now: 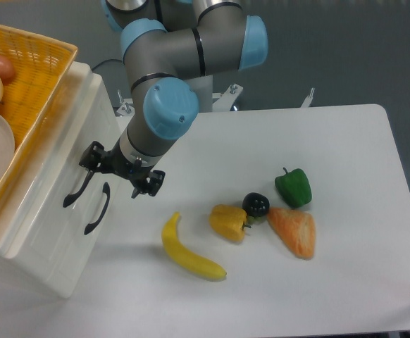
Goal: Slide the top white drawer open
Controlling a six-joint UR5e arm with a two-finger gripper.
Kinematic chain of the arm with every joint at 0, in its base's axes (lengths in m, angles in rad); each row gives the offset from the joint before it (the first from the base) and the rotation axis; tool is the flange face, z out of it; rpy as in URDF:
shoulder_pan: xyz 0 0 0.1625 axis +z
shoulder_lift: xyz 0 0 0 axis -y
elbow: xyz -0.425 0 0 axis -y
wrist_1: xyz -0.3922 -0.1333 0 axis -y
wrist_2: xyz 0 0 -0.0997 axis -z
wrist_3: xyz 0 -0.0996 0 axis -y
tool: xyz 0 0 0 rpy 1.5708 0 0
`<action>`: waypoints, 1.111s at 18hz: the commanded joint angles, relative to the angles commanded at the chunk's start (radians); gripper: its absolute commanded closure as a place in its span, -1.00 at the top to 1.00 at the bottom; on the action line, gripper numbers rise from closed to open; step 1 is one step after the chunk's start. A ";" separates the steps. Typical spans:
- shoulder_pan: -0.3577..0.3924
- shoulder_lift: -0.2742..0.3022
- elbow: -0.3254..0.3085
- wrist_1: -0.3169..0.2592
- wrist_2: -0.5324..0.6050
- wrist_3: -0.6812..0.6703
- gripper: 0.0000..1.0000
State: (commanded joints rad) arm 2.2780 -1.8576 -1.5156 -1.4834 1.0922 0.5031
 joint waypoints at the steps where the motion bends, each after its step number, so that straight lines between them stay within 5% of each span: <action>1: 0.000 -0.002 0.000 0.000 -0.002 0.000 1.00; 20: -0.023 -0.011 -0.006 -0.002 0.006 0.002 1.00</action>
State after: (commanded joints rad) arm 2.2550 -1.8684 -1.5217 -1.4849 1.0983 0.5047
